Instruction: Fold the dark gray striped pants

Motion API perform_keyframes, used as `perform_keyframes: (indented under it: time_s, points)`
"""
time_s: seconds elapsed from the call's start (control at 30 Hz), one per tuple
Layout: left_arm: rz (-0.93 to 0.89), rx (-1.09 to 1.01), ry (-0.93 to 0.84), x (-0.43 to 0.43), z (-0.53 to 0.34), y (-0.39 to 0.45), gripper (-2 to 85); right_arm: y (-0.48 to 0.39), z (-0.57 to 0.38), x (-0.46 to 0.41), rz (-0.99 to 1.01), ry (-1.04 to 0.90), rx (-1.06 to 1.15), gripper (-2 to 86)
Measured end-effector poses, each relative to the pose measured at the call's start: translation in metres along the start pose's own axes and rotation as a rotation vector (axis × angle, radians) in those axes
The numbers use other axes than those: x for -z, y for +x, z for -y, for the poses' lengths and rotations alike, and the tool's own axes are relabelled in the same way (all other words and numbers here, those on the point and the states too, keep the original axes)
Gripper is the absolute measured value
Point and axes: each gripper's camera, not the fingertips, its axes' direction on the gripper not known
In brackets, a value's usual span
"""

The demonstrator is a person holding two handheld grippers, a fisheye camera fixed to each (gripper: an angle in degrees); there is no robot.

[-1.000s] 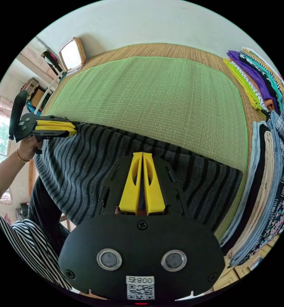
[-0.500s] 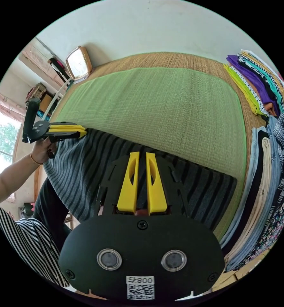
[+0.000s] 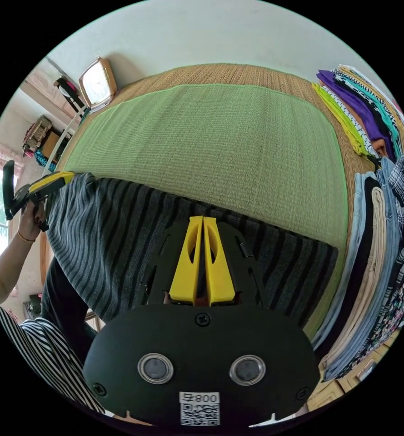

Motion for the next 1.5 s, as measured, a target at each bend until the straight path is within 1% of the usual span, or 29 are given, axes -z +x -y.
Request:
perform_keyframes:
  time_s: [0.03,0.1,0.17,0.27,0.3,0.4,0.5,0.6,0.67,0.73,0.8,0.87,1.0,1.07,1.13,1.23,1.27,1.33,1.43,1.5]
  points:
    - [0.023,0.071,-0.048,-0.004,-0.008,-0.022,0.3,-0.003,0.001,0.0,-0.003,0.021,-0.01,-0.3]
    - [-0.047,0.112,-0.12,-0.016,-0.023,-0.051,0.2,-0.011,0.004,-0.001,0.018,0.052,-0.009,-0.2]
    - [-0.192,0.199,-0.082,-0.016,-0.039,-0.078,0.1,-0.029,0.01,-0.001,0.119,0.102,0.018,0.4]
    - [-0.156,0.178,-0.053,-0.005,-0.05,-0.089,0.1,-0.069,0.03,-0.01,0.286,0.134,0.132,1.9]
    - [-0.149,0.172,-0.053,-0.003,-0.052,-0.091,0.1,-0.078,0.036,-0.014,0.307,0.13,0.158,2.7]
    - [-0.156,0.153,-0.059,0.001,-0.062,-0.105,0.1,-0.126,0.075,-0.042,0.393,0.069,0.283,7.0]
    - [-0.198,0.15,-0.158,-0.013,-0.079,-0.117,0.1,-0.167,0.117,-0.082,0.468,-0.035,0.369,9.2]
    - [-0.216,0.159,-0.138,-0.015,-0.099,-0.128,0.1,-0.197,0.15,-0.13,0.496,-0.186,0.391,10.6]
    - [-0.253,0.18,-0.092,-0.008,-0.112,-0.14,0.2,-0.212,0.16,-0.16,0.576,-0.296,0.395,10.8]
    - [-0.291,0.198,-0.035,0.002,-0.122,-0.151,0.3,-0.218,0.158,-0.169,0.622,-0.307,0.399,10.1]
    - [-0.324,0.221,0.029,0.014,-0.132,-0.161,0.5,-0.222,0.146,-0.162,0.628,-0.228,0.413,8.8]
    - [-0.328,0.244,0.107,0.03,-0.143,-0.172,0.9,-0.231,0.121,-0.147,0.654,-0.11,0.447,7.6]
    - [-0.34,0.219,0.171,0.047,-0.147,-0.181,3.0,-0.252,0.084,-0.151,0.598,-0.048,0.477,7.0]
    - [-0.319,0.146,0.187,0.055,-0.143,-0.176,5.1,-0.263,0.066,-0.159,0.576,-0.007,0.47,6.8]
    - [-0.279,0.063,0.135,0.053,-0.136,-0.166,7.0,-0.27,0.059,-0.168,0.561,-0.024,0.479,6.8]
    - [-0.178,-0.064,-0.038,0.031,-0.128,-0.149,9.2,-0.278,0.052,-0.18,0.56,-0.026,0.485,6.8]
    - [-0.121,-0.091,-0.106,0.02,-0.128,-0.145,9.4,-0.281,0.051,-0.184,0.555,-0.028,0.488,6.8]
    - [-0.064,-0.103,-0.174,0.009,-0.131,-0.143,8.9,-0.286,0.05,-0.189,0.549,-0.025,0.503,6.8]
    - [0.0,-0.122,-0.208,0.004,-0.14,-0.144,5.9,-0.298,0.046,-0.202,0.513,-0.044,0.537,6.9]
    - [-0.017,-0.108,-0.195,0.005,-0.147,-0.149,3.7,-0.301,0.044,-0.208,0.51,-0.044,0.544,6.8]
